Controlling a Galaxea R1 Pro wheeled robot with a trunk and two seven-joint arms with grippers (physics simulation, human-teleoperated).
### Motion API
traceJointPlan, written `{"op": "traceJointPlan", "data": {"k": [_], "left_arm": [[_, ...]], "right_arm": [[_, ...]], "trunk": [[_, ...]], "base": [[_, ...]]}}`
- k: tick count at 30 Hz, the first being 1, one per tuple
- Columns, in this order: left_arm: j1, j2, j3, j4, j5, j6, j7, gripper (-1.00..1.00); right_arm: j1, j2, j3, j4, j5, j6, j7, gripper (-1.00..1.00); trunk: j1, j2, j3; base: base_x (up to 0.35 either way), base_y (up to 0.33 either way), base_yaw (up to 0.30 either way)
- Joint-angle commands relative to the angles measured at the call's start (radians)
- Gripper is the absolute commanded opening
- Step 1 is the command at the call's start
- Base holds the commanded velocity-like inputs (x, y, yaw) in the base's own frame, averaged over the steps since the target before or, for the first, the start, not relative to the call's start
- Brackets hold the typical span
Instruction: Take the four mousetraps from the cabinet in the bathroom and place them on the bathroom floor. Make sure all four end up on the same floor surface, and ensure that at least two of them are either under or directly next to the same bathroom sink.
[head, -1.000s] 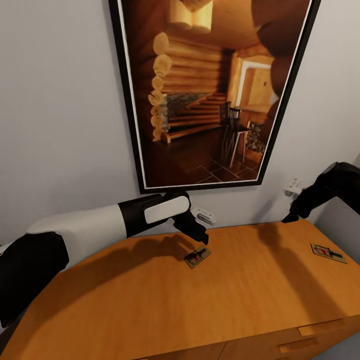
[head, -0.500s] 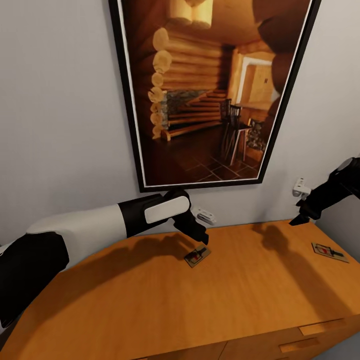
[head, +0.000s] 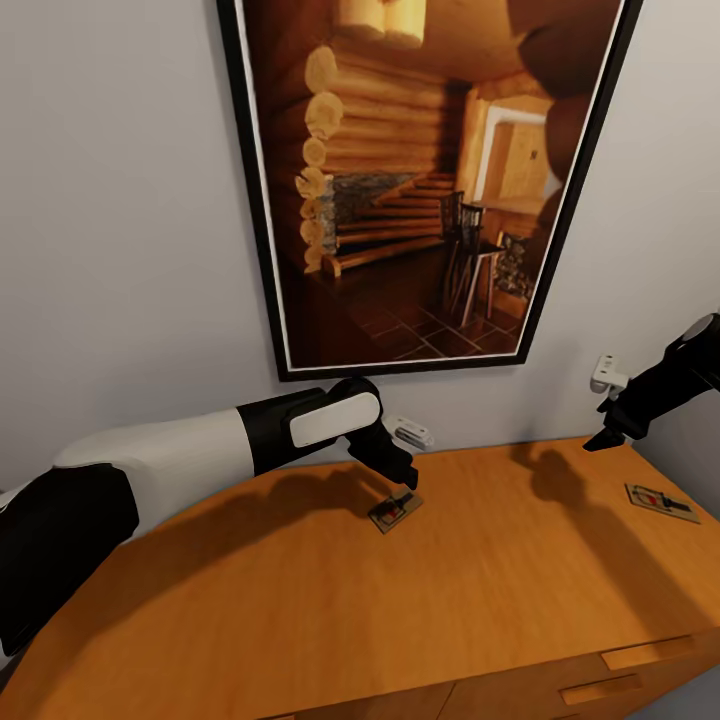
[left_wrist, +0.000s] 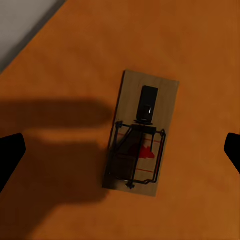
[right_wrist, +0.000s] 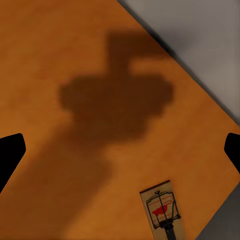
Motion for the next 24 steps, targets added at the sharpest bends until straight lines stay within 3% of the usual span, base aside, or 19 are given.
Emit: {"op": "traceJointPlan", "data": {"k": [1, 24], "left_arm": [[-0.002, 0.000, -0.003, -0.001, 0.011, -0.001, 0.009, 1.00], [-0.002, -0.003, -0.008, -0.002, 0.011, -0.001, 0.009, 1.00]], "right_arm": [[-0.002, -0.001, 0.003, -0.001, 0.005, 0.009, 0.006, 1.00], [-0.002, 0.000, 0.002, -0.003, 0.006, 0.009, 0.006, 1.00]], "trunk": [[0.004, -0.008, -0.004], [0.092, -0.169, -0.076]], "base": [[0.000, 0.000, 0.000], [0.000, 0.000, 0.000]]}}
